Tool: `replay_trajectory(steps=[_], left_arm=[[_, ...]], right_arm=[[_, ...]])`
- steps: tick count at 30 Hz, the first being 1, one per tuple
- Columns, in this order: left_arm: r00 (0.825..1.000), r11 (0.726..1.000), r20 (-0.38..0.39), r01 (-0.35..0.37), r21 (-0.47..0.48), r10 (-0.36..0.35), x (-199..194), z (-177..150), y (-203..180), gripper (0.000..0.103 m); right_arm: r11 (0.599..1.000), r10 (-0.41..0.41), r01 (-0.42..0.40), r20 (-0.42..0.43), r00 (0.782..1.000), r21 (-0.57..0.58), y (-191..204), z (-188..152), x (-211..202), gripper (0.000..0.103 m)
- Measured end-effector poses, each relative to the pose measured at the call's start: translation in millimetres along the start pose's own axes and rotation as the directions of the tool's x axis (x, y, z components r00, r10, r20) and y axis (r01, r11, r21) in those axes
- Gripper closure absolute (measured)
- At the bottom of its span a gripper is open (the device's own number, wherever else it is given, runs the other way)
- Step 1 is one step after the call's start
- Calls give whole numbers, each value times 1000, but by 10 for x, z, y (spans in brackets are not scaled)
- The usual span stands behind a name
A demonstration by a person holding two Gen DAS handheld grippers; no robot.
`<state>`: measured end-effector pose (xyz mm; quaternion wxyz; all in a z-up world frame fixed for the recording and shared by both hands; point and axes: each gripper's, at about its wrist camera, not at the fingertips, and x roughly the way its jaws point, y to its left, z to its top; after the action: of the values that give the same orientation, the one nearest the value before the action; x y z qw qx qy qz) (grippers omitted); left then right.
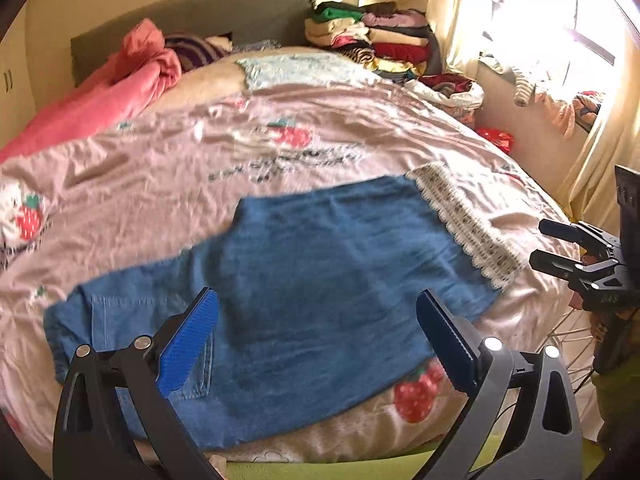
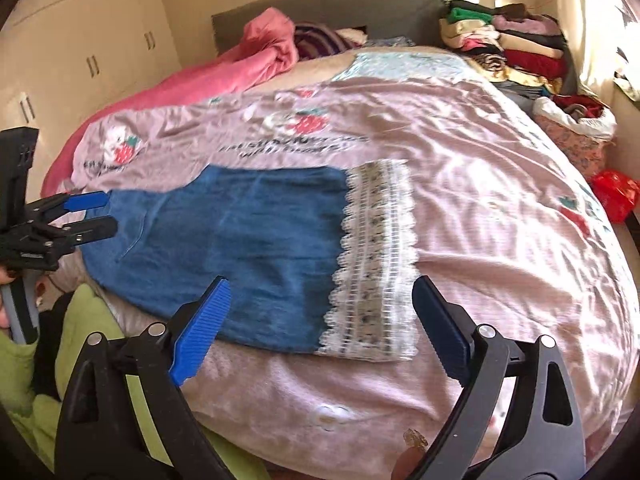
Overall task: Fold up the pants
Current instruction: 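Move the right tool to the lace-trimmed leg end and close on it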
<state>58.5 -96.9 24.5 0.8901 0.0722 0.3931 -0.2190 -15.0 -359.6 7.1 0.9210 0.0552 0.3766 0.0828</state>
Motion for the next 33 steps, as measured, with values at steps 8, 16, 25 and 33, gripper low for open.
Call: replay_trajectory(steps=[8, 16, 25, 33], left_arm=[[1000, 1000, 2, -1, 30, 1, 110, 284, -141, 5], [1000, 992, -15, 24, 126, -22, 520, 632, -431, 5], [989, 969, -144, 75, 235, -41, 1403, 922, -681, 5], [974, 956, -199, 158, 247, -109, 1998, 1048, -718, 5]], right_arm=[[998, -8, 6, 33, 999, 58, -242, -69, -91, 17], [994, 26, -25, -9, 1000, 107, -352, -214, 141, 16], [983, 68, -57, -62, 996, 173, -436, -281, 462, 16], [979, 75, -59, -73, 994, 196, -503, -269, 622, 16]])
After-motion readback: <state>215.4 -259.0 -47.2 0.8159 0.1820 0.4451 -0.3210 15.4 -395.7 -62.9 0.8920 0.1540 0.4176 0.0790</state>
